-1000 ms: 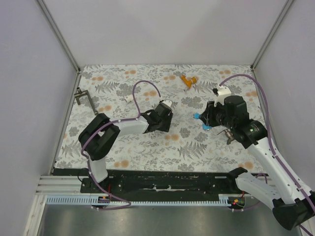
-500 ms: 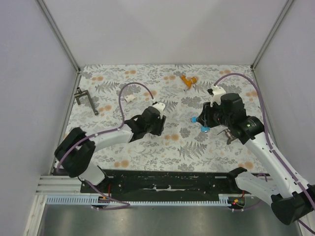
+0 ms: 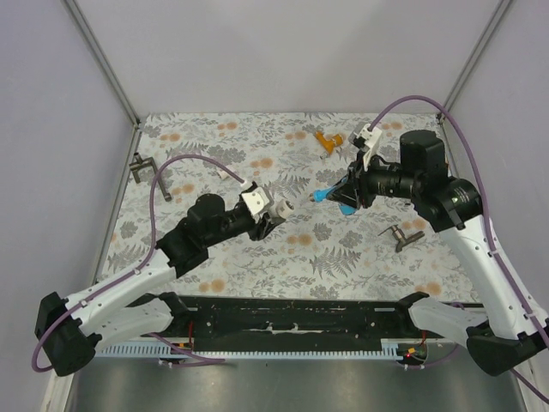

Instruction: Install the water faucets

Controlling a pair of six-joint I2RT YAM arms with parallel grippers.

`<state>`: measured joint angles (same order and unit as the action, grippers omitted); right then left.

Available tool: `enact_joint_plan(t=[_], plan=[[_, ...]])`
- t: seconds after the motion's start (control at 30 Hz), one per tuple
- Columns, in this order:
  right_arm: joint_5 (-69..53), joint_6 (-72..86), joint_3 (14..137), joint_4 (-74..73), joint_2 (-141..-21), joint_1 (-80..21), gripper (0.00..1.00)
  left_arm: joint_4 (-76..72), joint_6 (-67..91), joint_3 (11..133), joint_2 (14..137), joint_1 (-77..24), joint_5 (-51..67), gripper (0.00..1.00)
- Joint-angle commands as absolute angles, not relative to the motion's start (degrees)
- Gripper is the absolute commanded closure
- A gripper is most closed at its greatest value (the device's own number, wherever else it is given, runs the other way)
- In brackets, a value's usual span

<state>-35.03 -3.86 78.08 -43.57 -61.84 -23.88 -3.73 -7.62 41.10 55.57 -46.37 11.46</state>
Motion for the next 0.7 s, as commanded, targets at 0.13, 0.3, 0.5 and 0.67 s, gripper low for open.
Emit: enact_joint_plan(t=[0.13,0.3,0.5,0.67], plan=[[-48.6,-17.7,86.2,-50.4,-63.9,-24.6,1.00,-7.7,-21.6,41.8,52.4,-46.6,23.5,0.98],[-47.9,-20.7,86.6,-49.6,-64.3,-27.7,1.00,-13.3,-18.3,41.4,52.4,-46.6,27.9,0.98],[-45.5,-24.0,87.4,-50.4,-65.8,-30.5,1.00,-15.6,-15.9,41.7,52.7,-46.6,31.3,0.98],[-44.6,-26.6,89.2,-53.0,-67.7,-31.9,1.00,-16.6,-15.6,41.7,52.3,-46.6,31.6,0.98]])
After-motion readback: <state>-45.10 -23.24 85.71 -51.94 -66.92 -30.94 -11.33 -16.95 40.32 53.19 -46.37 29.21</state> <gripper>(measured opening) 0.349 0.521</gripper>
